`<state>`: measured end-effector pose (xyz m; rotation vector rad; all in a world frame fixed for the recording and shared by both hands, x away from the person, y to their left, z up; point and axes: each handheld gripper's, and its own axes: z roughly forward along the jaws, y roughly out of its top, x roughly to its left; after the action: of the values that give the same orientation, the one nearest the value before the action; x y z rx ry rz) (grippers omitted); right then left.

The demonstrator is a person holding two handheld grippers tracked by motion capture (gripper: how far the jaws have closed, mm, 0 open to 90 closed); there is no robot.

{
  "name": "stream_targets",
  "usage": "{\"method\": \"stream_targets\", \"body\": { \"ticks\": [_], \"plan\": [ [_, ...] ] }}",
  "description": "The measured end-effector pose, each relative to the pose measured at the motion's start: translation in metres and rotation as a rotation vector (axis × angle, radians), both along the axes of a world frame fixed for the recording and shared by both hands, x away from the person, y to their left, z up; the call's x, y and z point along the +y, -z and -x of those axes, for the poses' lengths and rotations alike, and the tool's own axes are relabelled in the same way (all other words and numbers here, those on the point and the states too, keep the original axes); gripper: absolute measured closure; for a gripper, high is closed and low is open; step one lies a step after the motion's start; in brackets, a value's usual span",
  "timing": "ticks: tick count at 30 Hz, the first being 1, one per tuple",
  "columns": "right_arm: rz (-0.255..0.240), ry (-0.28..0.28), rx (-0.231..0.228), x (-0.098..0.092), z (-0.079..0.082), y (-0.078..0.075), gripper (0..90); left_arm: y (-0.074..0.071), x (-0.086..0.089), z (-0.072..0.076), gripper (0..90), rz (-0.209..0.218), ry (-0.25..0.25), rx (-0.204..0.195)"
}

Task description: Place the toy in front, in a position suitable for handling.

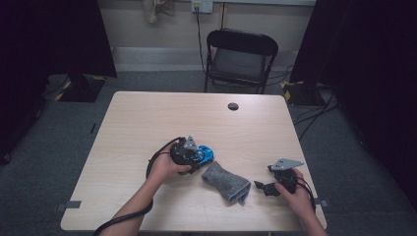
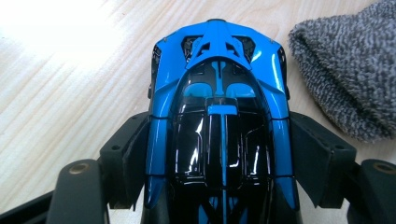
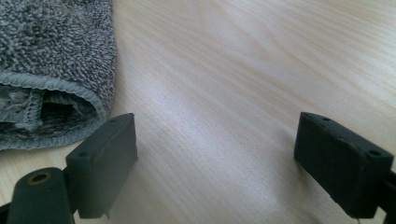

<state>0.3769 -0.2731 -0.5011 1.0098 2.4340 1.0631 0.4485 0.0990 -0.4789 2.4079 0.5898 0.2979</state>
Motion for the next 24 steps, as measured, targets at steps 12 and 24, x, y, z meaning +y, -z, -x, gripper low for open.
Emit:
{"method": "stream_targets", "body": {
  "ticks": [12, 24],
  "plan": [
    [0.000, 0.000, 0.000, 0.0000, 0.0000, 0.0000, 12.6, 0.0028, 0.0024, -0.0018, 27.5, 0.016, -0.015, 0.021],
    [0.000, 0.000, 0.000, 0.0000, 0.0000, 0.0000, 12.6, 0.0037, 0.0038, -0.0027, 27.0, 0.027, -0.022, 0.032]
  ]
}}
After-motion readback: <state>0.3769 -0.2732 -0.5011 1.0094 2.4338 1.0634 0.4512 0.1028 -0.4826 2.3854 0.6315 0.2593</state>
